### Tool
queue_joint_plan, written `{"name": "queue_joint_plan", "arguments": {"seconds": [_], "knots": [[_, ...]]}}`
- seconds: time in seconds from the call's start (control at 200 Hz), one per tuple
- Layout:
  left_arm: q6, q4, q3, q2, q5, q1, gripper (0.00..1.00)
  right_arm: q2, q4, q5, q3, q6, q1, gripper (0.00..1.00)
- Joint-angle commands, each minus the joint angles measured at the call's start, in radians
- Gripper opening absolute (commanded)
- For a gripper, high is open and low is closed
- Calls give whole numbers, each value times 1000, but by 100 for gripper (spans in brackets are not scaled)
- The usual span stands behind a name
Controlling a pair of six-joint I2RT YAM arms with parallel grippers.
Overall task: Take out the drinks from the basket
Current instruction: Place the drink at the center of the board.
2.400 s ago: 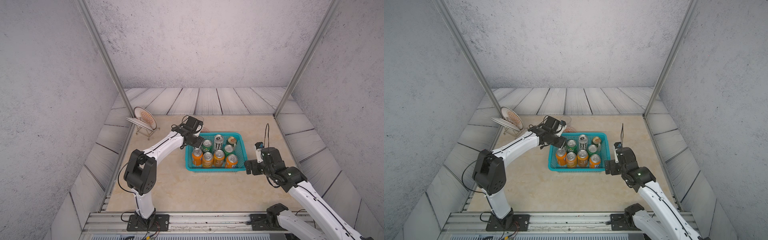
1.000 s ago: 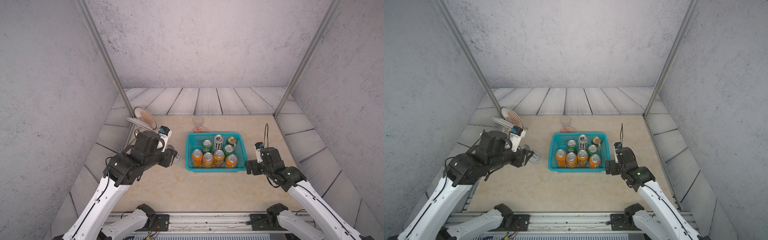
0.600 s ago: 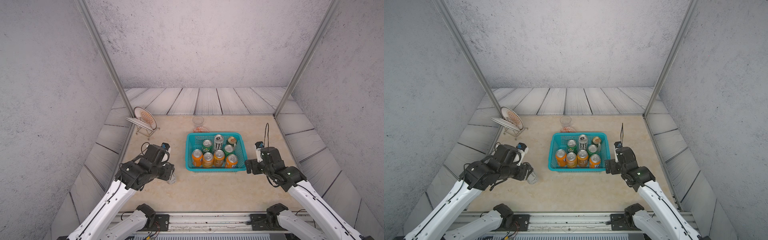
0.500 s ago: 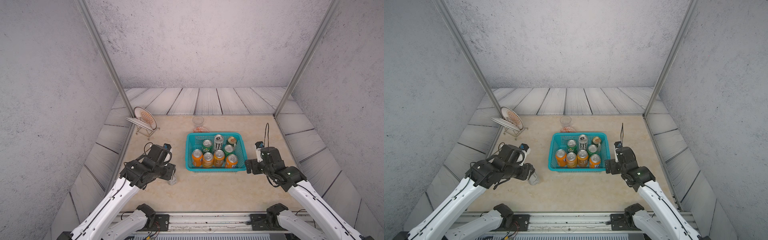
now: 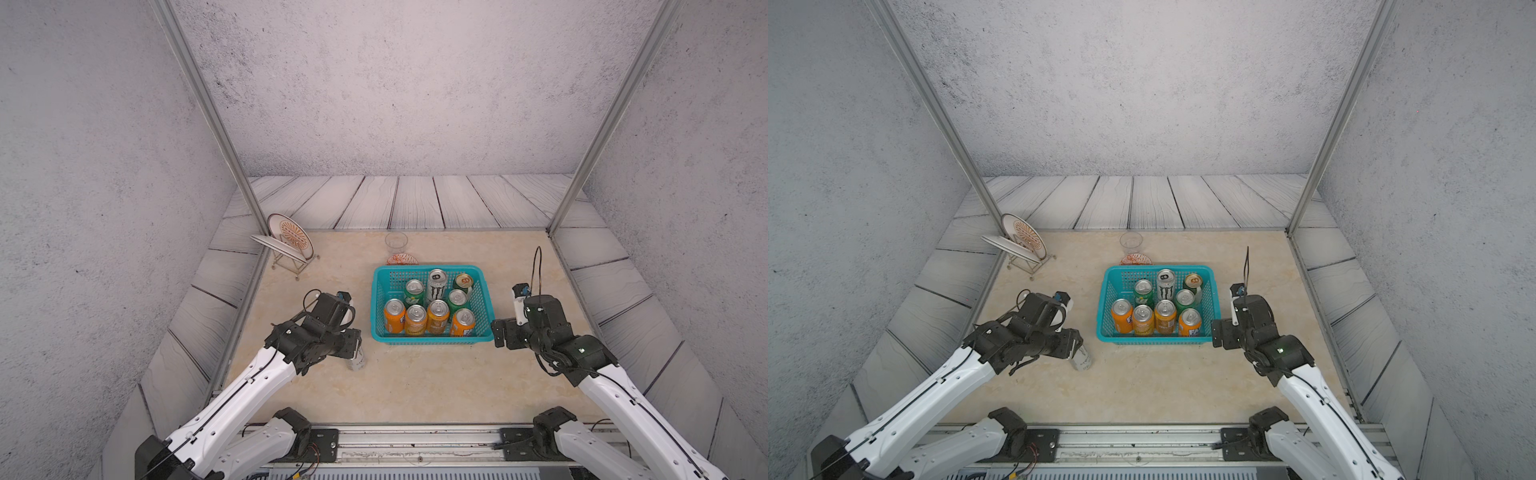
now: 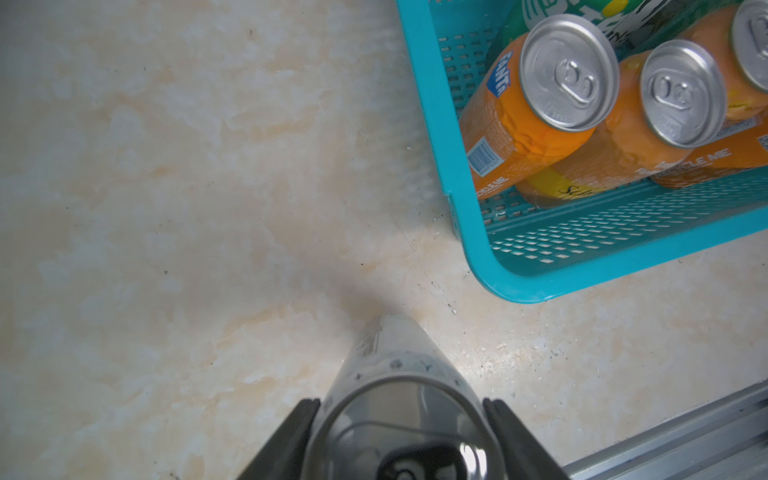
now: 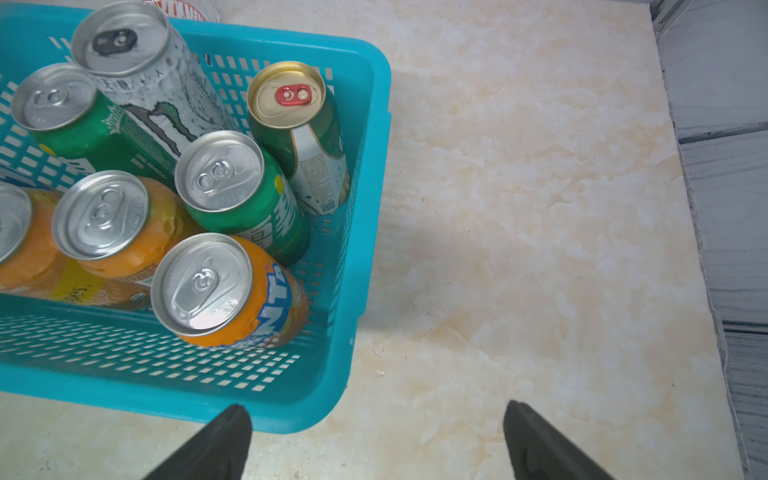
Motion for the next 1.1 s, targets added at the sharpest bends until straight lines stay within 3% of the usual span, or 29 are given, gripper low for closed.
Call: {"name": "queue_joint_plan", "arguments": {"seconds": [0.0,0.185,0.647,1.093], "knots": [[-10,71,-12,13,-35,-9,33,-19,-8,10,15,3,-2,99],[-26,77,-18,46,-27,-16,34,-24,-8,7,16,-5,-2,99],[-33,42,3,20,-27,-30,67,-26,-9,13,9,-8,-3,99],[48,-30,143,-36,2,-30,85,-29,-14,10,14,-15,-3,99]]}}
